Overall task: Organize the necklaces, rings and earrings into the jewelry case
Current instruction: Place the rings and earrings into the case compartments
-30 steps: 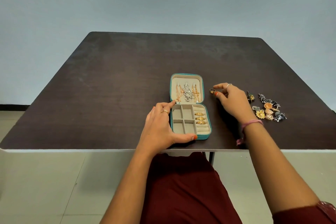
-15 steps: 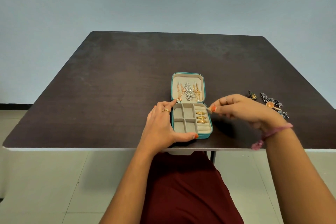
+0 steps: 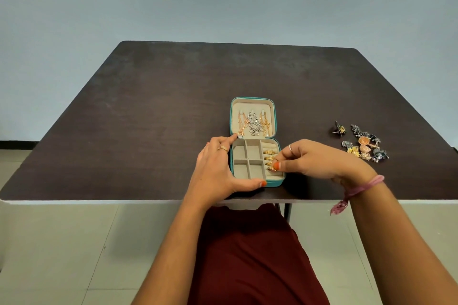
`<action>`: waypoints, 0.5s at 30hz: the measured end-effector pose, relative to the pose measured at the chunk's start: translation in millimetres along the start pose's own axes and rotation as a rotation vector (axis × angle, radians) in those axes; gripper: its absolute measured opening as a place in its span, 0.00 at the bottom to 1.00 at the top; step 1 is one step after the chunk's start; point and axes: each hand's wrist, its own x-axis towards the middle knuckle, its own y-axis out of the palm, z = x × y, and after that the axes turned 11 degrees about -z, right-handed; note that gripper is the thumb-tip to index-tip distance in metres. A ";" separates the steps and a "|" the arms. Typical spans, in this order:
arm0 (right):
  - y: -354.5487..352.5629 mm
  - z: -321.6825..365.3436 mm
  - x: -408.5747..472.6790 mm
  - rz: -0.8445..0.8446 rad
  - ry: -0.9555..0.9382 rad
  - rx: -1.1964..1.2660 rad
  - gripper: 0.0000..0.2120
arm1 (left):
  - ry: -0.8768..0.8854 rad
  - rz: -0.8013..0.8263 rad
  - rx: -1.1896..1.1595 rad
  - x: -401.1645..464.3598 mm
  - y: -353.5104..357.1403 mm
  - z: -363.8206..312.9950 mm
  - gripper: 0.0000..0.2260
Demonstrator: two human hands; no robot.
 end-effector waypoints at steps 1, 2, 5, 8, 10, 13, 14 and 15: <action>0.4 1.4 -0.1 -0.002 -0.001 -0.019 0.07 | 0.003 0.001 0.001 0.0 0.3 0.1 0.51; 0.6 3.1 -0.7 -0.005 -0.003 -0.041 0.07 | 0.005 0.000 0.001 0.0 0.7 0.1 0.51; 0.9 7.8 -2.9 -0.018 -0.015 -0.127 0.09 | 0.008 -0.003 -0.002 -0.1 1.3 0.9 0.51; 0.9 11.4 -4.4 -0.025 -0.025 -0.202 0.10 | 0.007 -0.001 0.002 -0.1 1.0 1.2 0.51; 1.0 13.5 -4.9 -0.035 -0.031 -0.264 0.11 | 0.003 0.004 0.003 0.2 0.8 0.7 0.51; 1.0 16.2 -5.1 -0.045 -0.020 -0.344 0.12 | 0.004 -0.001 -0.001 -0.2 0.7 0.8 0.51; 1.3 16.8 -5.1 -0.043 -0.013 -0.354 0.12 | 0.005 -0.002 -0.002 -0.3 0.5 0.9 0.51; 1.9 17.4 -4.8 -0.039 -0.007 -0.359 0.12 | 0.006 -0.005 -0.004 -0.4 0.2 1.2 0.51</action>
